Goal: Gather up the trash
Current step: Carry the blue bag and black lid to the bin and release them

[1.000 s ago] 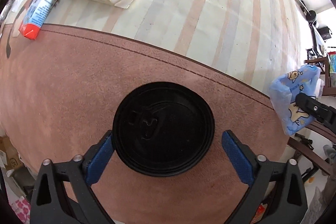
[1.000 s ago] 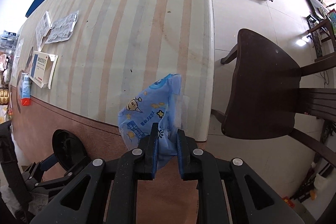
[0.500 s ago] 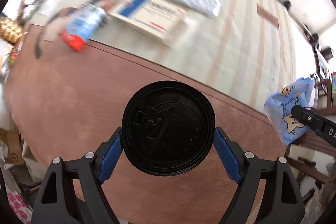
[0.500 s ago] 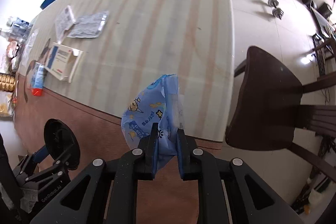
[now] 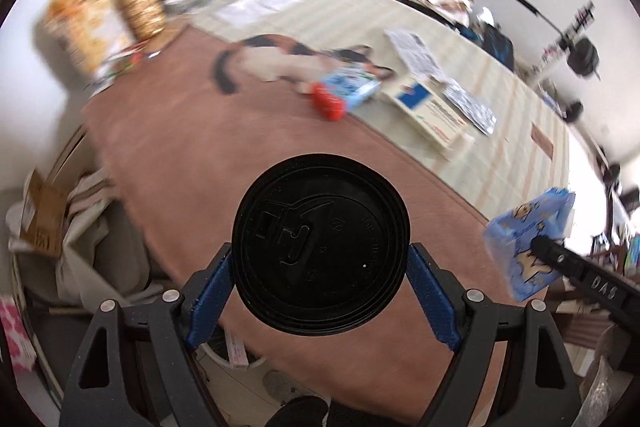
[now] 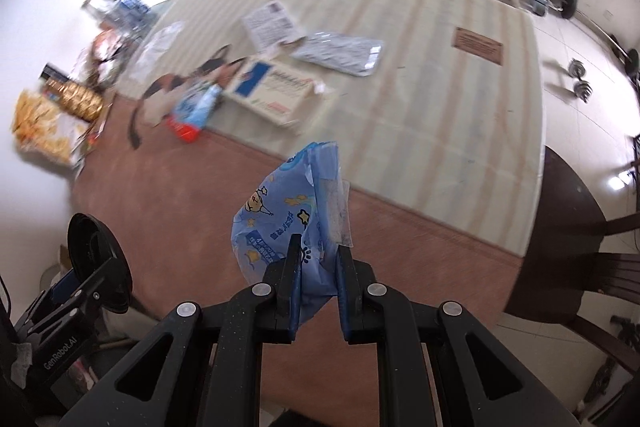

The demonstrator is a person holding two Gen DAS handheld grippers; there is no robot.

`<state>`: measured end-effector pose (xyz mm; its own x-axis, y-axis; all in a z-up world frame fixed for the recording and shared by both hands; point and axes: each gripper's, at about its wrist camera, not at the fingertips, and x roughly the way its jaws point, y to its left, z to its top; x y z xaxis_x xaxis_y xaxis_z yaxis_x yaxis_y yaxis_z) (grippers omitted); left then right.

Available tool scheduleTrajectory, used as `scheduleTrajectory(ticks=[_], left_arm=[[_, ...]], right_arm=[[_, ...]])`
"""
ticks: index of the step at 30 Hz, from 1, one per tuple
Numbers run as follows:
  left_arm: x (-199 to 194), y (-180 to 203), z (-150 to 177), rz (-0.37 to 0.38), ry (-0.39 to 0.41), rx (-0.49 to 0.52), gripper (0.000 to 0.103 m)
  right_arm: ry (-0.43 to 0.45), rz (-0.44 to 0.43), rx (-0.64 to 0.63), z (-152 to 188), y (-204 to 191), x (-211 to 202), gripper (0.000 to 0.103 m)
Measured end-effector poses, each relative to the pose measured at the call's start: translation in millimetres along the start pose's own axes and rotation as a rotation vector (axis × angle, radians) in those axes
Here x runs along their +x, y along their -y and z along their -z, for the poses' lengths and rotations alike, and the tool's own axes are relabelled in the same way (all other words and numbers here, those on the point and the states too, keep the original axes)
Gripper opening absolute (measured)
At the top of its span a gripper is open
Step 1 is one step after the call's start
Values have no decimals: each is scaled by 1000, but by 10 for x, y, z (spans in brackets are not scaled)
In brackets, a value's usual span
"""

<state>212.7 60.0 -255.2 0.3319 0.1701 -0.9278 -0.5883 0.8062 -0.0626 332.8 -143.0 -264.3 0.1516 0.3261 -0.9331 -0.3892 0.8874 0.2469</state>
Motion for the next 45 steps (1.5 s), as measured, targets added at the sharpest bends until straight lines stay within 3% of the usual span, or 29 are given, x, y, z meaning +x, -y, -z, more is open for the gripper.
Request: scheduleTrajectory(ticks=[9,16,21,25,35,38,40,42,44,45], left_arm=[[-430,-1289,840,-31,14,-161,83],[-81,-2187,1591,-59,-108,-301,83],[639,-2741,2113,-36,-230,-417,83],[1424,-3125,2512,-2,-319,-524,83],[3424,-3592,3274,151,-479,-664,89],[3793,-3682,3402,211,-500,-708,93],[3918,-3703,3455,212,-507,-719,100],[3921,-3705,3494,193,-505,-712,100],[3884,-3702,3507,162,-500,-702,100],[3845,-3704,3510,143,-494,-693,100]], right_arm=[[-65,-73,-171,1051,-1252,122,15],[-200,-69,-278,1925,-1903,784,15],[-311,-22,-370,2499,-2149,1570,15],[-397,20,-401,2857,-2153,2460,15],[-499,91,-475,3288,-2004,4549,16],[-548,76,-487,3388,-1974,5049,17],[-604,50,-476,3460,-1935,5317,18],[-630,47,-479,3511,-1905,5446,29],[-632,44,-488,3534,-1918,5487,59],[-628,43,-500,3539,-1927,5486,66]])
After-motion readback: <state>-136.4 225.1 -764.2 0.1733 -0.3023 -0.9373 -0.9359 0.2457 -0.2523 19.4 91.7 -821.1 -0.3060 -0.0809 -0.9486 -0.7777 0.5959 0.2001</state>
